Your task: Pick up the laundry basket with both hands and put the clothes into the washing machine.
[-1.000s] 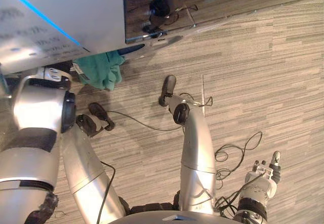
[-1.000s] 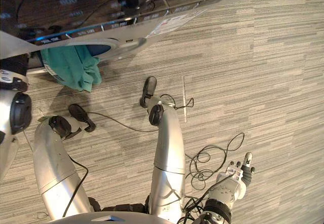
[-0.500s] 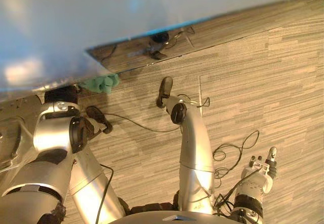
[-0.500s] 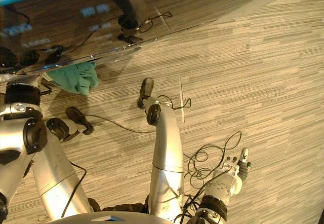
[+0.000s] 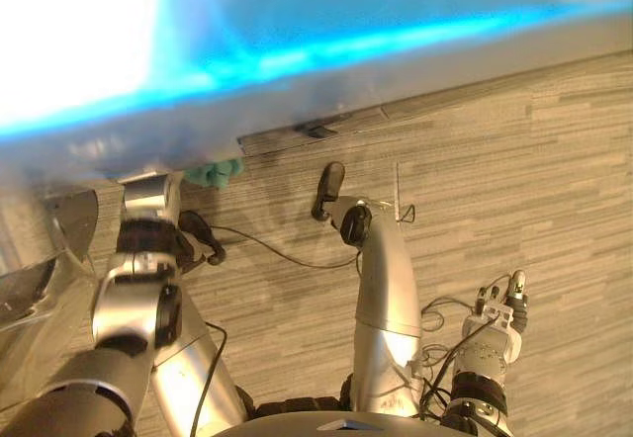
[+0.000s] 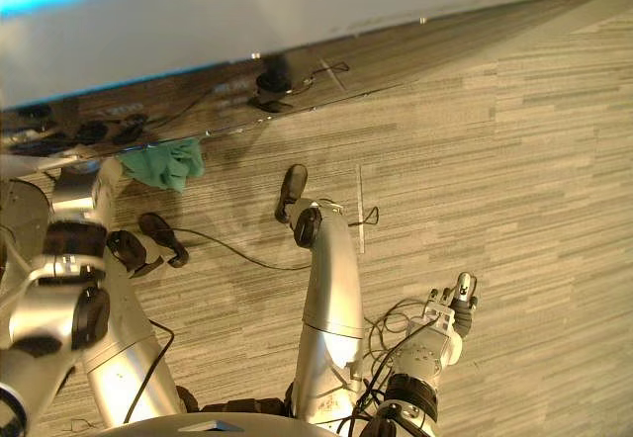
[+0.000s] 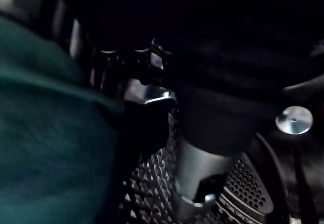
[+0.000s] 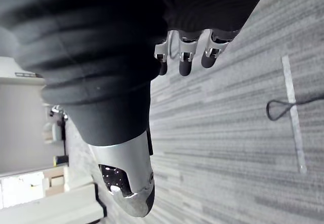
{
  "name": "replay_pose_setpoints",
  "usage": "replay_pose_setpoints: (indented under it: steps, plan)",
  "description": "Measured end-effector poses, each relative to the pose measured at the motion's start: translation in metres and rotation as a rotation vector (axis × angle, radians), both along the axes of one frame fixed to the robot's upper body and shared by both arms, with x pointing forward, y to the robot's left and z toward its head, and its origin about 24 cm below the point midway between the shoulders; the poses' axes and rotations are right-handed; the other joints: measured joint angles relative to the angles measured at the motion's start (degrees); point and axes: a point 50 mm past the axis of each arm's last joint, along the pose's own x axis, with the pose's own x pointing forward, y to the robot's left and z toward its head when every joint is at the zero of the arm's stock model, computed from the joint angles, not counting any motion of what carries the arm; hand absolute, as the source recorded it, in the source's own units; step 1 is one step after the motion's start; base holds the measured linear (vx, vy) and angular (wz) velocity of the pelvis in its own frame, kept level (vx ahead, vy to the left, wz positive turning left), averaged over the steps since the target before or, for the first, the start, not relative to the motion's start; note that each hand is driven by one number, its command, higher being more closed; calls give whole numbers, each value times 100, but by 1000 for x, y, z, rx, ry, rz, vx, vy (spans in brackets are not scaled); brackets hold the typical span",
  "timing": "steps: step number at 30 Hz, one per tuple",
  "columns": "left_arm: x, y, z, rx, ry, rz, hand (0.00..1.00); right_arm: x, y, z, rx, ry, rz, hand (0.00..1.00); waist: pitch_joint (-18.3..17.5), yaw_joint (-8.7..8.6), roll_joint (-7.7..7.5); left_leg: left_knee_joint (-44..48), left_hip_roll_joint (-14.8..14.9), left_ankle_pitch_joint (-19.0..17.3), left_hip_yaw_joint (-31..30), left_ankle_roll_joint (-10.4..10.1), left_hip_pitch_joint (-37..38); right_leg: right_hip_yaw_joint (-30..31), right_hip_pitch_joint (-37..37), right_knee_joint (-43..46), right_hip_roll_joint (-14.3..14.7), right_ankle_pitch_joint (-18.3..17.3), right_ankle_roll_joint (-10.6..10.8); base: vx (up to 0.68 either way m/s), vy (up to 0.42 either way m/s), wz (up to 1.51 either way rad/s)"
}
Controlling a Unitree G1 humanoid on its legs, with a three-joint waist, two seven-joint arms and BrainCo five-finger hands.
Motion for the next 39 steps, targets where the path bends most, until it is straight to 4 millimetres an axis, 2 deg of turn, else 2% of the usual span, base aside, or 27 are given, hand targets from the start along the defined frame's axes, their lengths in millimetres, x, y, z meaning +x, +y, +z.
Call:
replay_pose_setpoints:
  steps: [3,5,8,9,13,17,20,24,29,32,36,39]
  plan:
    - [-32,-7,-47,23,69,80,0,2,6,13,-70,-36,17,0,-63,138,129,-333,-124,126,-14,-55,335,-89,306,-59,-72,-131,-26,-51,-115,28]
    - [-58,-16,-85,10,152,103,0,14,18,26,-164,-47,111,0,-118,259,235,-688,-205,278,-14,-124,672,-194,620,-188,-93,-211,-47,-42,-149,30]
    - [-77,-31,-109,11,218,64,0,27,36,39,-309,-21,237,0,-155,338,303,-1085,-338,457,-21,-202,1044,-293,968,-318,-139,-292,-100,-26,-142,31]
    - [-87,-43,-120,12,246,2,0,34,48,46,-380,-17,311,0,-179,357,349,-1286,-400,551,-70,-235,1233,-387,1196,-369,-191,-354,-103,-20,-125,33]
    - [-101,-78,-126,17,246,-177,0,47,84,67,-567,-54,494,0,-187,411,363,-1690,-570,741,-164,-323,1684,-594,1686,-389,-313,-543,-143,-14,-137,39]
    - [-113,-104,-133,9,260,-321,0,56,124,70,-642,-93,666,0,-164,495,429,-1928,-749,850,-384,-400,2060,-827,2195,-290,-488,-777,-153,-11,-97,35]
    - [-117,-111,-137,4,277,-363,0,66,152,75,-683,-126,779,0,-166,549,439,-1904,-850,855,-459,-403,2113,-842,2255,-111,-602,-895,-163,-35,-78,24]
    - [-117,-116,-136,0,275,-390,0,83,173,62,-665,-55,872,0,-111,572,532,-1675,-905,823,-674,-436,2018,-930,2325,173,-721,-1061,-147,-71,-53,21]
    - [-116,-117,-132,-27,257,-386,0,110,217,62,-665,-39,1054,0,-26,822,679,-1357,-942,808,-874,-451,1513,-936,1935,538,-810,-1203,-115,-124,-36,12]
    - [-116,-116,-130,-31,245,-372,0,113,222,55,-618,-8,1082,0,6,917,710,-1226,-979,835,-973,-421,1247,-953,1736,681,-866,-1235,-125,-80,-8,12]
    - [-116,-113,-124,-37,217,-342,0,112,218,29,-464,95,1090,0,37,925,730,-1072,-1134,843,-1089,-415,990,-964,1575,867,-1031,-1292,-121,-38,33,18]
    - [-116,-113,-120,-38,200,-342,0,113,218,23,-426,126,1096,0,44,941,740,-982,-1237,830,-1199,-423,848,-1019,1549,982,-1139,-1366,-84,-25,49,23]
